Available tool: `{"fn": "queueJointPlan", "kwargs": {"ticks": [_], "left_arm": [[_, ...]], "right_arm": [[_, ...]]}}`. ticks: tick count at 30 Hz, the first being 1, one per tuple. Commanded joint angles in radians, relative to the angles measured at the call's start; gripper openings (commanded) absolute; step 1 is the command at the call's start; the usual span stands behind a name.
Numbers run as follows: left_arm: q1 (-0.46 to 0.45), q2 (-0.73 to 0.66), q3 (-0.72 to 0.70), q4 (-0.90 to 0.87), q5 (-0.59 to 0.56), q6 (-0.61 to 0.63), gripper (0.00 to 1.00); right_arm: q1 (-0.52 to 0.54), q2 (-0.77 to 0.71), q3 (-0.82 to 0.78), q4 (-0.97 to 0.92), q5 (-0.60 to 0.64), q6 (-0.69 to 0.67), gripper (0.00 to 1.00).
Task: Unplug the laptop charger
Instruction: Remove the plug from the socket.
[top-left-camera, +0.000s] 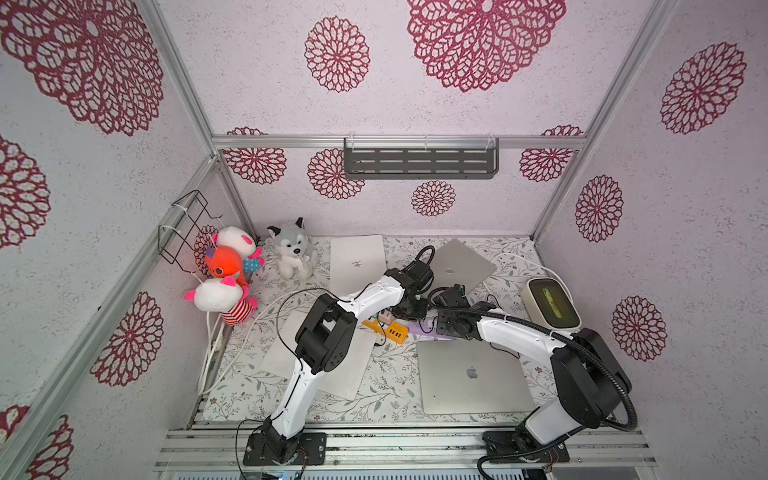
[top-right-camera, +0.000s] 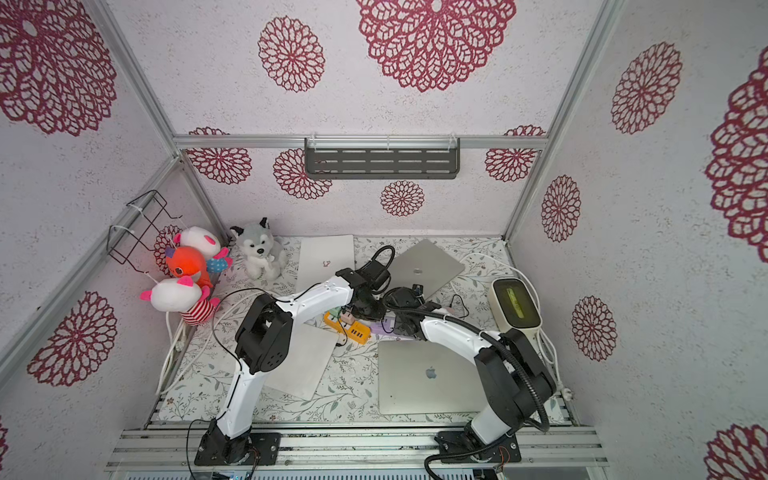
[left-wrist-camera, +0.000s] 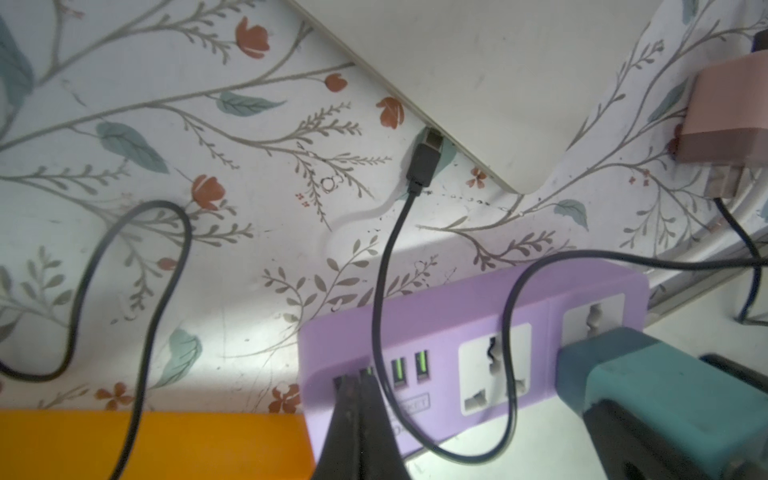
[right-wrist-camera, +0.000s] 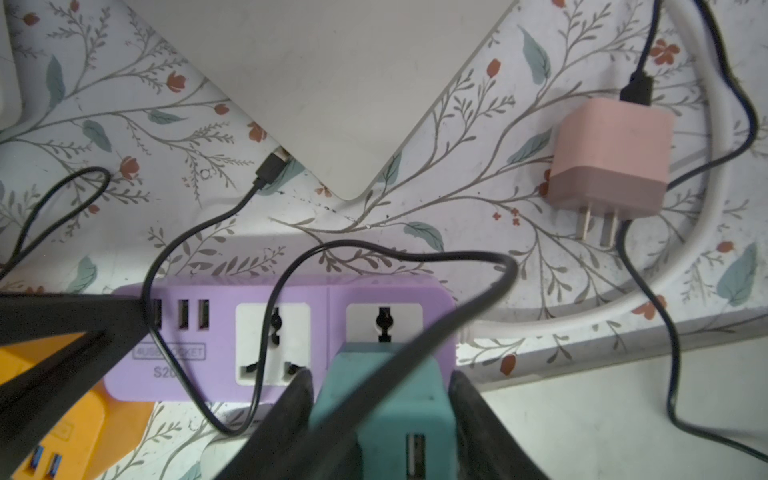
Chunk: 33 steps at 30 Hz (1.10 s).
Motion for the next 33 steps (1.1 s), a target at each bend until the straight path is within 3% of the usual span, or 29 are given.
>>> {"fn": "queueJointPlan", "kwargs": {"ticks": [1,22,33], "left_arm": [[0.005,0.017,0.002,-0.018,-0.027,-0.007,0.00],[0.000,0.035,-0.006,-0.018,0.007,-0.008,0.00],[0.000,0.031,-0.011,-0.018,0.007,-0.008,0.00]], "right_arm": [[-0.006,0.001,0.021,-0.014,0.008,-0.019,0.54],[-0.005,0.025,0.062,-0.042,0.027,-0.040,0.49],[-0.001,0.044,0.079,-0.071,0.035,-0.042,0.38]]}}
